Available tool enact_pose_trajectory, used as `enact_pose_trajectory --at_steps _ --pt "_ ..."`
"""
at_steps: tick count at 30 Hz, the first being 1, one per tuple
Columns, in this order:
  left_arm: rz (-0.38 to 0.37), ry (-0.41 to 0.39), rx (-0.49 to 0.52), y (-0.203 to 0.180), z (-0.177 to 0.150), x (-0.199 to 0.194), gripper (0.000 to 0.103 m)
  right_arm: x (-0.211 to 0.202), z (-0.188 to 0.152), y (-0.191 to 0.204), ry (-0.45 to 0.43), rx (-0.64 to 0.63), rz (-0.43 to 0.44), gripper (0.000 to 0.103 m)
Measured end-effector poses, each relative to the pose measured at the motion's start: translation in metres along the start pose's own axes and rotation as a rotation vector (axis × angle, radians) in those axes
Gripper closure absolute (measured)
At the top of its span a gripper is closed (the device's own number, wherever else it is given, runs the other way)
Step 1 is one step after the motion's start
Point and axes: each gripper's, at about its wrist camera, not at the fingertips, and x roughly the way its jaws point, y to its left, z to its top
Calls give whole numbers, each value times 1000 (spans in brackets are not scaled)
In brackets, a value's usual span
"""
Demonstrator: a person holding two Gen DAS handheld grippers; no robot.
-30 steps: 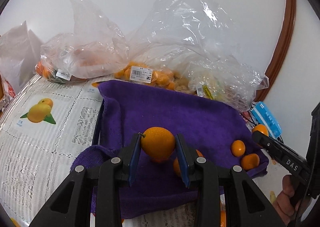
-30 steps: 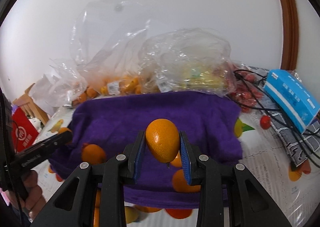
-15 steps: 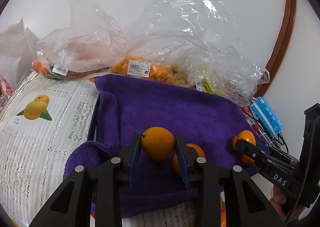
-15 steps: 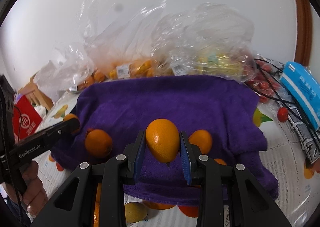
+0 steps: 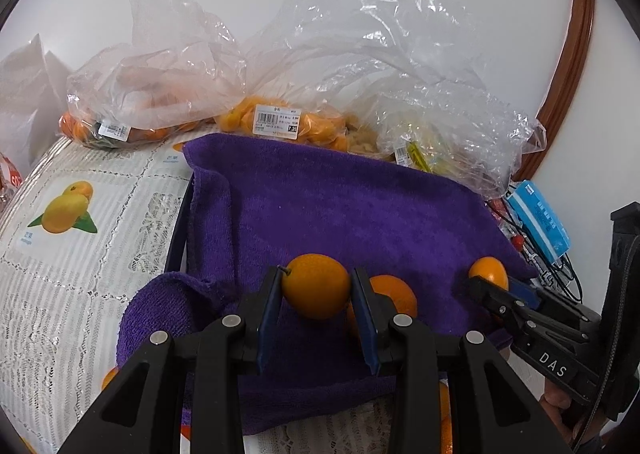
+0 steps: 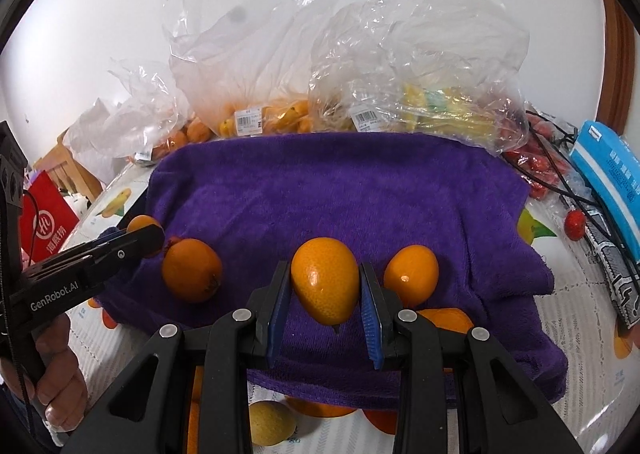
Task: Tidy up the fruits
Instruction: 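Open the right tool on the towel while the left tool releases the mandarin there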
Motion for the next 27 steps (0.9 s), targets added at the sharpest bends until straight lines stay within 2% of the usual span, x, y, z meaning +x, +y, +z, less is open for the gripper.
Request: enact_pose_trajectory --at_steps 7,16,20,27 --pt "-1 19 1 -1 -1 3 70 5 -1 1 11 -21 -36 70" --pt "-11 11 -1 0 -1 2 69 2 1 0 -8 -16 -31 70" --pt "-20 -17 -11 1 0 -5 58 -2 1 -1 -22 -7 -29 70" --pt "-13 -33 -21 3 1 -9 55 -13 3 -7 -71 27 -54 66"
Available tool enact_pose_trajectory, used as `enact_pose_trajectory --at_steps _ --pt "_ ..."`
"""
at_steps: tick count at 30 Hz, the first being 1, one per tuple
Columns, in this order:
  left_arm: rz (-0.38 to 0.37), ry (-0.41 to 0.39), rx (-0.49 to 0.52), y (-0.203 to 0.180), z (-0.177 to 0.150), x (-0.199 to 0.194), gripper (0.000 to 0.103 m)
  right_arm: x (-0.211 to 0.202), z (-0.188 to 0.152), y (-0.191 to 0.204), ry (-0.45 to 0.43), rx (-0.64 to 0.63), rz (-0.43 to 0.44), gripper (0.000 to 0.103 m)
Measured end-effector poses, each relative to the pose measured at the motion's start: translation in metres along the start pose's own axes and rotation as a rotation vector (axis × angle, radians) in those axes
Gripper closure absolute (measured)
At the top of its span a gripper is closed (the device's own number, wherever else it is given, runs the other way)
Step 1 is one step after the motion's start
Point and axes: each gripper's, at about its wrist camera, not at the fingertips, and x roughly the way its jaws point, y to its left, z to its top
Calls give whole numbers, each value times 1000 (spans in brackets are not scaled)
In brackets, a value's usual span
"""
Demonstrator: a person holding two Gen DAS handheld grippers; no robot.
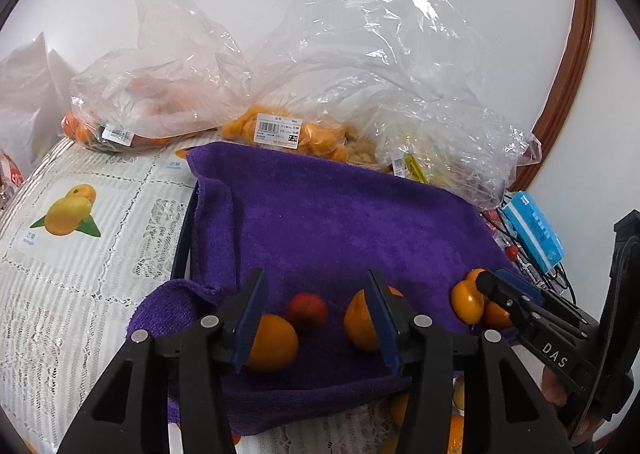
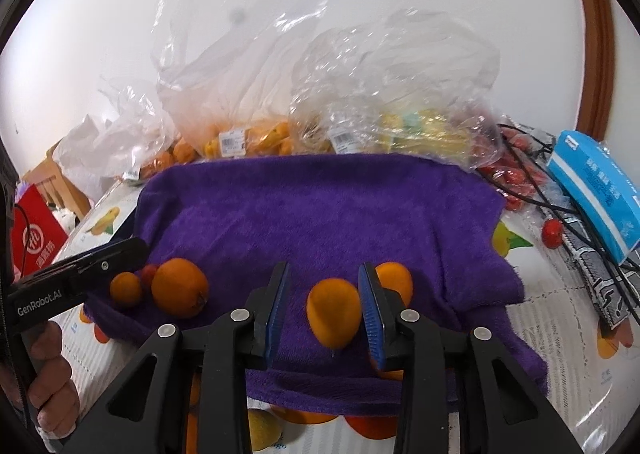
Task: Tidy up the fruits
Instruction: 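Open the right tool on the towel while the left tool releases the mandarin there, then move both tools back toward the fruit in front of the towel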
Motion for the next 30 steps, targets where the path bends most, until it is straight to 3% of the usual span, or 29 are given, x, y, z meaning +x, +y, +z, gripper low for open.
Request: enact_pose_trajectory --at_steps 7,15,21,30 --pt "-5 -23 3 -4 -2 -5 55 -7 2 -8 -31 42 -37 65" --pt "-6 -68 -13 -6 -4 -13 56 -33 6 -7 -134 45 -124 65" --pt "-1 -108 -35 -4 -9 -29 57 -49 0 -2 -118 50 -79 65" --pt "32 -108 -94 19 -31 -52 57 -66 -46 -2 -48 89 -23 64"
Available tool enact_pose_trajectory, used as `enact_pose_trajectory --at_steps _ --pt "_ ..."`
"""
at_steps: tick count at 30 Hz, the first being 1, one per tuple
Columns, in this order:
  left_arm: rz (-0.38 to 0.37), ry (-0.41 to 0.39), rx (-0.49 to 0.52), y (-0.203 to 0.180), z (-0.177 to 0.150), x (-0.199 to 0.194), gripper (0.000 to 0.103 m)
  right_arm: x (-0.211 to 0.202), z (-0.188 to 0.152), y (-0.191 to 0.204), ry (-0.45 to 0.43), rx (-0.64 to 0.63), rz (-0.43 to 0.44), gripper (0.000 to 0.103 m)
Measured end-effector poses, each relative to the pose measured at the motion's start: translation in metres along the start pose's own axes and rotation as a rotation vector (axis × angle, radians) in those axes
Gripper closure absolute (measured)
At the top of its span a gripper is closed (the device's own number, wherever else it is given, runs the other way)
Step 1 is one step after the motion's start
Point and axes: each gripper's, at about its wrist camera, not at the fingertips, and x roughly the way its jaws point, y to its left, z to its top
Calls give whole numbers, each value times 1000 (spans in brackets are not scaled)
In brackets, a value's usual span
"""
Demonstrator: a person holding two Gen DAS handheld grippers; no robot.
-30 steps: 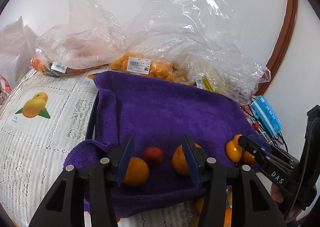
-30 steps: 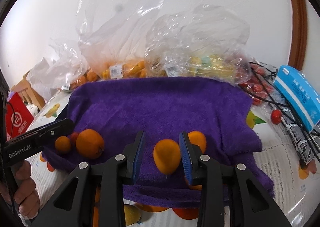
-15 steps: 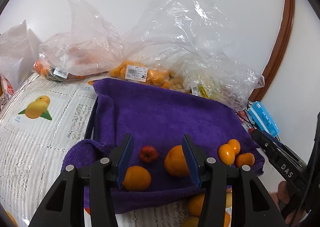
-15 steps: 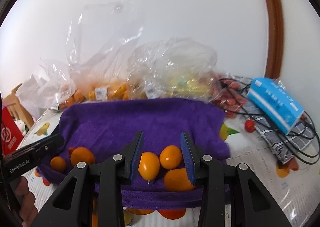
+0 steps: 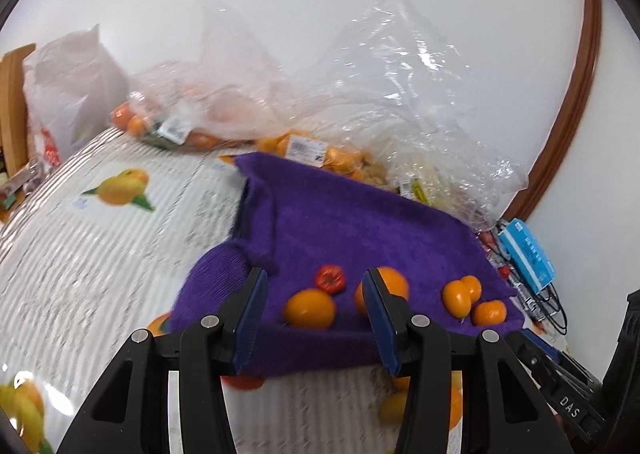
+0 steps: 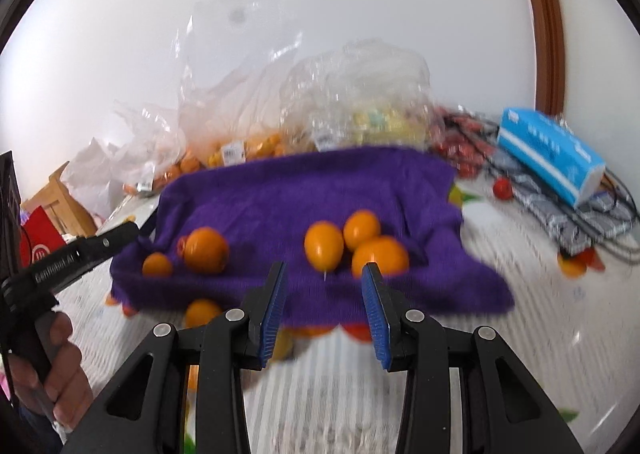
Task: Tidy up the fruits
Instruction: 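Move both tools back toward the fruit in front of the towel, then grasp a round yellow-brown fruit with the right tool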
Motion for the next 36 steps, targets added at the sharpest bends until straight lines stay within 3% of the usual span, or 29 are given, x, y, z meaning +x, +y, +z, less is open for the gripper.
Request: enact_pose_trajectory --at_steps 10,16,24,27,32,36 --pt "10 58 27 7 -22 -17 55 8 -20 16 96 -34 63 60" --pt "9 72 68 -2 -30 -19 55 20 -27 33 147 -117 33 60" --pt "-7 80 115 -15 -34 -21 55 35 -27 34 204 -98 15 66" --pt "-13 77 110 -14 -33 -23 55 41 -28 34 238 -99 6 72" --pt "-21 92 75 -8 -31 -21 55 41 -29 38 234 -125 -17 75" --pt "-45 115 39 -3 -29 -19 55 36 -27 27 204 -66 1 75"
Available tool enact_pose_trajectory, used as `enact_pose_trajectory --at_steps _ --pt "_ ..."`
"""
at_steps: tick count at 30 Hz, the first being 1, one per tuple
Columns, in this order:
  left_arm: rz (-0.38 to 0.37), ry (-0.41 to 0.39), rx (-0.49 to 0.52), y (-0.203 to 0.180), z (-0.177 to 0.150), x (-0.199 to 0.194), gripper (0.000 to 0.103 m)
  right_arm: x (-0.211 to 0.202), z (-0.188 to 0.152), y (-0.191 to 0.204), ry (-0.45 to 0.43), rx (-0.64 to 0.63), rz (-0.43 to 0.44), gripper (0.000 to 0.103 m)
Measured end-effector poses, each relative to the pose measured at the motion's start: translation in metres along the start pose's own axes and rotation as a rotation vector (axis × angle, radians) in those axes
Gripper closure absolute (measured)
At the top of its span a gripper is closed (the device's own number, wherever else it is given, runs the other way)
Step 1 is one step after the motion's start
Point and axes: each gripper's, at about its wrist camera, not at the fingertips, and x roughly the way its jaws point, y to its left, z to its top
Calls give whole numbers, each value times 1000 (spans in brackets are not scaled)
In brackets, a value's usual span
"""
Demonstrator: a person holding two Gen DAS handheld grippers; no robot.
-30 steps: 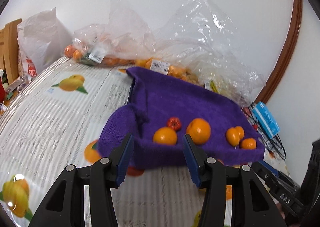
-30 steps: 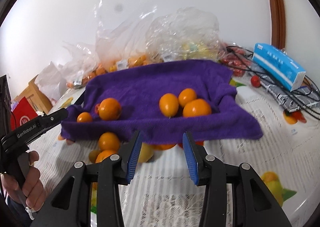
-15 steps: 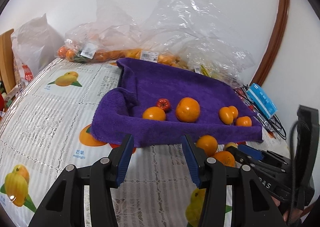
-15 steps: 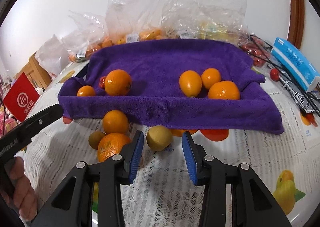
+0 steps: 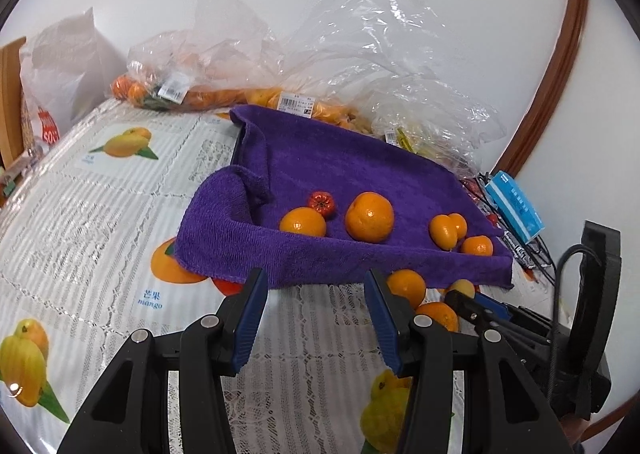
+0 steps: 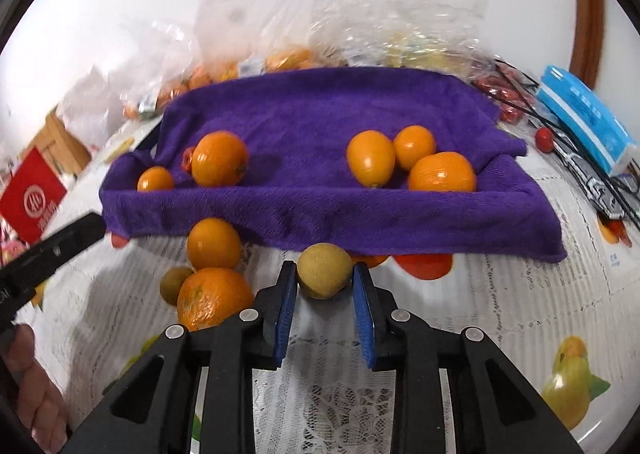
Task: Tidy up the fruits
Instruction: 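Grasp a round yellow-brown fruit with the right tool, then grasp another round yellow-brown fruit with the left tool while the right tool holds its fruit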
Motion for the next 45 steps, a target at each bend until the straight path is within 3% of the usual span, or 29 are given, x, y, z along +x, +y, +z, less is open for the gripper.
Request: enact_pose_trajectory --at_steps 15,23,32,39,45 --pt "-11 29 32 -6 -4 5 55 -18 2 -4 -97 26 34 75" --pt "-89 91 108 -23 -12 13 55 -29 1 -6 -146 19 3 75" --pt "-51 169 272 -53 -26 30 57 -45 -7 -34 -170 44 -26 75" --pt "-13 187 272 -56 -23 41 58 -49 -11 -41 -174 32 -40 75" --pt "48 201 368 -80 -24 55 58 -48 -12 -45 -163 32 -38 75"
